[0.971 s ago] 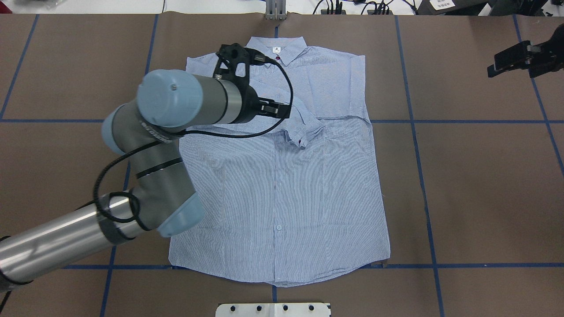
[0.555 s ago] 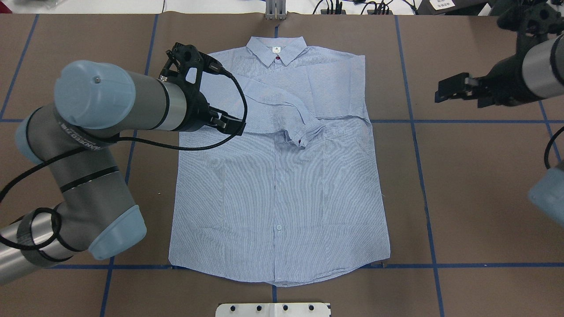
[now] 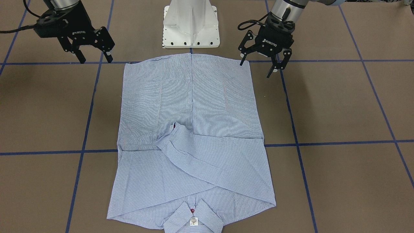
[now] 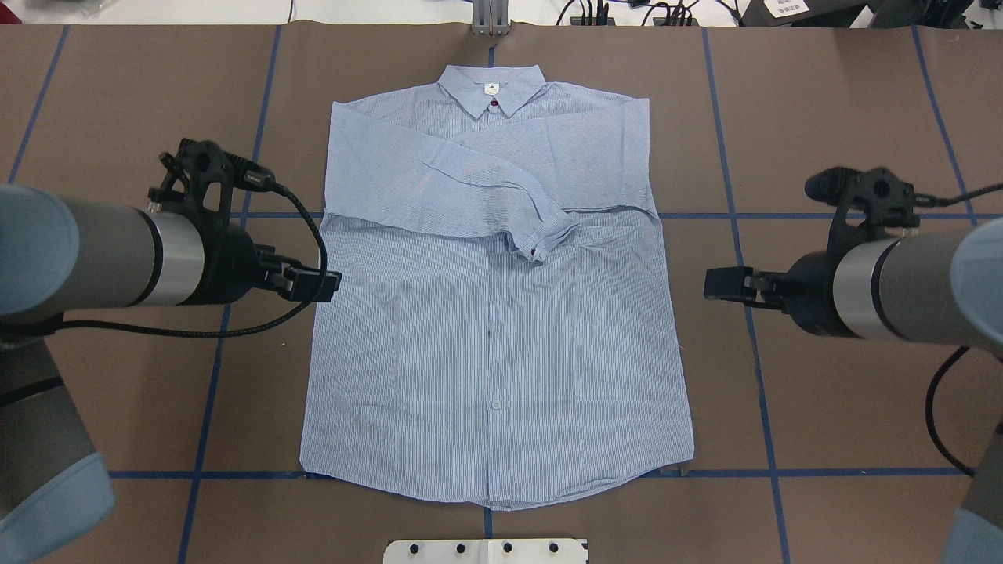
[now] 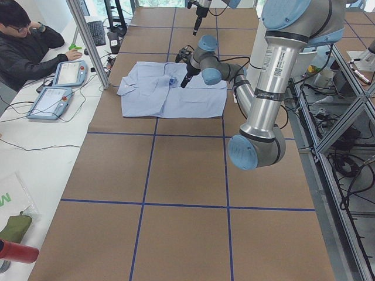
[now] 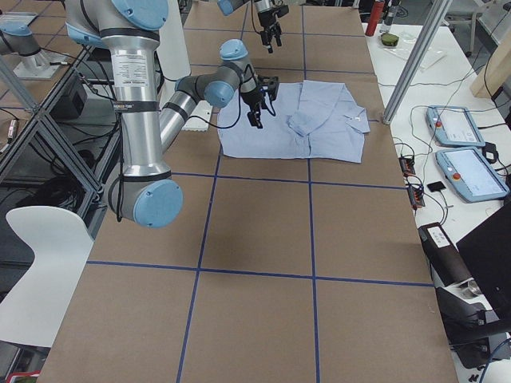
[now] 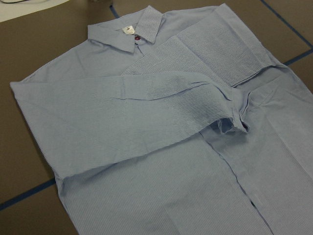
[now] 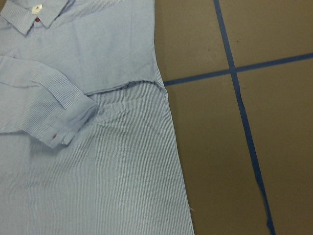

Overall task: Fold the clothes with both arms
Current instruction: 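Move both grippers to the hem corners nearest the robot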

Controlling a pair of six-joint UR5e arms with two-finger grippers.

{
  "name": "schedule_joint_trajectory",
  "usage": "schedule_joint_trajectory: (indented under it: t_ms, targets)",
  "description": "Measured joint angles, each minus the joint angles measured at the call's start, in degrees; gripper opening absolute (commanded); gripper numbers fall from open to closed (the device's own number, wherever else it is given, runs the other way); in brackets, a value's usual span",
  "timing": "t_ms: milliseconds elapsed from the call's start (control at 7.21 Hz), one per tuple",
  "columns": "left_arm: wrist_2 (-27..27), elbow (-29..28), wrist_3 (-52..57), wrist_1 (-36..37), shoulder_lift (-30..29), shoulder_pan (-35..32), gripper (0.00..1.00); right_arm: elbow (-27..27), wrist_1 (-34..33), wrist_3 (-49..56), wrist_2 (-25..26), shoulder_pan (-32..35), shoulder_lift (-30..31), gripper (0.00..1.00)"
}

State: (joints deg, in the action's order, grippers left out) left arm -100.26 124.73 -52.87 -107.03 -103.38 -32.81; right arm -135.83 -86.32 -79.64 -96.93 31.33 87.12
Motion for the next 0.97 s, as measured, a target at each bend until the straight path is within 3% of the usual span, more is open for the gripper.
schedule_joint_trajectory:
  t_ms: [416,693,971]
  targets:
    - [7.51,-0.08,-11.9,-5.62,6.91,11.2,1.0,-1.18,0.48,-7.19,8.05,-8.23,3.05,1.0]
    - [10.93,-1.85,-17.0,-5.86,8.97,17.16,0.99,-1.31,0.54,-7.98,9.11,-8.98,3.2,1.0]
    - [12.9,-4.48,-22.56,-5.77,9.65,20.06,0.91,-1.32,0.6,-8.1,9.82,-9.0,3.45,1.0]
